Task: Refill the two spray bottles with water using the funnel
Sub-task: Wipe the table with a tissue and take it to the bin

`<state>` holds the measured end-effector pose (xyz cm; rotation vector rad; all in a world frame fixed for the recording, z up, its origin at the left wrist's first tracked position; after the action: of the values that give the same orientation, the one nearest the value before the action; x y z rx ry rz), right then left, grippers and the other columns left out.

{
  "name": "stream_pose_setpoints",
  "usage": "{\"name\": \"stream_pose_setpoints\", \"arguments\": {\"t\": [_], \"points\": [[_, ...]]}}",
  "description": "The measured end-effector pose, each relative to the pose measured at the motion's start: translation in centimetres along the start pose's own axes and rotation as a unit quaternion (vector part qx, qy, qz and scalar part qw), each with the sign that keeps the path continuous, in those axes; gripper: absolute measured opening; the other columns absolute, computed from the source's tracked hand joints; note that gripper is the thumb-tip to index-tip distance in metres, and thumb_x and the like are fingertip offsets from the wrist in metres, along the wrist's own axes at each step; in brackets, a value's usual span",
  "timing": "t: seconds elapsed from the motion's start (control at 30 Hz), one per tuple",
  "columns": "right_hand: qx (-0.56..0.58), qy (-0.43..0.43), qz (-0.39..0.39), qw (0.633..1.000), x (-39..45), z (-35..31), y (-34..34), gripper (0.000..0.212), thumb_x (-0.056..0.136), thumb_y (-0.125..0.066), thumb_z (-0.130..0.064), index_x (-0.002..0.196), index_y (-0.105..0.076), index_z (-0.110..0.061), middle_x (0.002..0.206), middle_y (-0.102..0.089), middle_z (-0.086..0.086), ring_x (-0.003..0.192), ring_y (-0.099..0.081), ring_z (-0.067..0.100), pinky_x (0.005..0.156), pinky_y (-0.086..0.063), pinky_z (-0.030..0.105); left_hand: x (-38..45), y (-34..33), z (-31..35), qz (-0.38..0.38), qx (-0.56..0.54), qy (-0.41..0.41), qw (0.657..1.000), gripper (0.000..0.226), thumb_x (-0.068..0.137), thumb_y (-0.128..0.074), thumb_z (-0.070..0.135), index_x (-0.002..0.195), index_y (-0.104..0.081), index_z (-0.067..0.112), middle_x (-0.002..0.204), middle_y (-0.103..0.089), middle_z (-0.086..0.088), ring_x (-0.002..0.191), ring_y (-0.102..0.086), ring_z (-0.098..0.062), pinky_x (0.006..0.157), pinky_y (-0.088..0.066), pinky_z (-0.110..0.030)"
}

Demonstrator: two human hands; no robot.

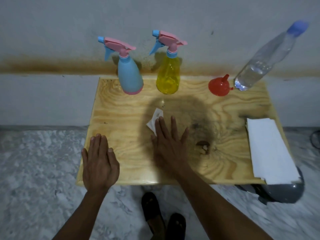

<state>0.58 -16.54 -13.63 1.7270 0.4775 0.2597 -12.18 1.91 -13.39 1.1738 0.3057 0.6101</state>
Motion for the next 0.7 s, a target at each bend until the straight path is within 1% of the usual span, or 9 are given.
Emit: {"name": "stream_pose_setpoints", "arguments": {"t": [0.1,0.2,0.27,0.33,0.37,0.43,0.53,0.6,0.7], "points": [[0.008,-0.029,-0.001,1.000,-1.0,3.5,0.7,0.058,0.106,-0.017,-0.048,0.160,-0.012,-0.026,0.168,-0.006,-0.009,0.154,0.011,0.024,0.115,0.005,0.066,-0.1,0.1,0.0,0.005,-0.002,-0.005,1.000,0.056,0.101,-0.028,0.029,0.146,-0.044,-0.001,0.158,-0.037,-0.017,0.149,-0.030,-0.033,0.121,-0.016,-0.059],[0.005,-0.058,-0.011,0.998,-1.9,7.3,1.3,0.059,0.106,-0.014,-0.048,0.160,-0.006,-0.026,0.169,-0.001,-0.006,0.154,0.011,0.025,0.116,0.003,0.067,-0.1,0.1,0.0,0.012,0.005,-0.012,1.000,0.056,0.101,-0.028,0.029,0.144,-0.045,-0.002,0.156,-0.038,-0.020,0.147,-0.032,-0.036,0.119,-0.018,-0.060],[0.021,-0.086,-0.011,0.996,-2.6,9.6,1.8,0.060,0.106,-0.014,-0.048,0.160,-0.002,-0.026,0.169,0.003,-0.002,0.154,0.012,0.025,0.116,0.008,0.066,0.0,0.0,0.1,0.019,0.013,-0.019,1.000,0.056,0.100,-0.029,0.029,0.143,-0.045,-0.003,0.155,-0.040,-0.021,0.146,-0.033,-0.038,0.117,-0.021,-0.061],[0.034,-0.105,-0.019,0.994,-3.5,11.4,2.1,0.060,0.106,-0.014,-0.048,0.160,0.002,-0.026,0.168,0.009,-0.006,0.153,0.018,0.023,0.113,0.014,0.066,-0.1,0.0,0.0,0.023,0.022,-0.032,0.999,0.056,0.100,-0.029,0.029,0.142,-0.046,-0.003,0.153,-0.041,-0.023,0.145,-0.034,-0.039,0.114,-0.024,-0.061],[0.031,-0.114,-0.020,0.993,-4.0,12.2,2.3,0.060,0.106,-0.013,-0.048,0.159,0.003,-0.026,0.168,0.011,-0.008,0.152,0.020,0.021,0.112,0.015,0.068,-0.1,0.0,0.0,0.024,0.024,-0.036,0.999,0.056,0.099,-0.029,0.029,0.142,-0.046,-0.003,0.153,-0.042,-0.023,0.145,-0.034,-0.039,0.114,-0.024,-0.061],[0.018,-0.139,-0.017,0.990,-5.2,13.4,2.5,0.061,0.105,-0.010,-0.052,0.160,0.003,-0.027,0.167,0.010,-0.010,0.152,0.020,0.019,0.113,0.011,0.070,0.0,0.0,-0.1,0.022,0.024,-0.035,0.999,0.056,0.099,-0.029,0.030,0.142,-0.045,-0.003,0.153,-0.041,-0.023,0.145,-0.034,-0.039,0.114,-0.024,-0.062],[0.003,-0.165,-0.027,0.986,-6.9,13.9,2.4,0.071,0.097,0.000,-0.061,0.160,0.003,-0.028,0.167,0.012,-0.009,0.152,0.022,0.019,0.113,0.005,0.071,0.1,0.0,-0.1,0.019,0.032,-0.038,0.999,0.055,0.099,-0.028,0.029,0.140,-0.046,-0.003,0.151,-0.043,-0.023,0.142,-0.037,-0.040,0.112,-0.027,-0.064],[0.014,-0.171,-0.033,0.985,-7.8,13.3,2.0,0.070,0.099,-0.004,-0.063,0.159,0.006,-0.029,0.166,0.016,-0.012,0.150,0.026,0.018,0.112,0.009,0.070,0.1,0.0,-0.2,0.019,0.033,-0.041,0.998,0.055,0.099,-0.028,0.029,0.139,-0.047,-0.004,0.150,-0.044,-0.023,0.139,-0.039,-0.042,0.110,-0.027,-0.066],[0.040,-0.191,-0.029,0.980,-8.5,11.8,1.7,0.067,0.103,-0.013,-0.060,0.158,0.009,-0.030,0.165,0.018,-0.016,0.149,0.029,0.015,0.112,0.014,0.069,0.1,0.2,-0.3,0.013,0.015,-0.034,0.999,0.055,0.100,-0.028,0.029,0.141,-0.045,-0.003,0.153,-0.042,-0.021,0.143,-0.035,-0.039,0.115,-0.022,-0.065]]}}
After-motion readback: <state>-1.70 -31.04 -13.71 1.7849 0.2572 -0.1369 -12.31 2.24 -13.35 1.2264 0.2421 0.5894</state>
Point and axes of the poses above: each hand's wrist, its own x-axis towards the middle knuckle, its own y-axis out of the back of the hand, z = x × y, the point moved 4 cm from there along x, towards the middle knuckle
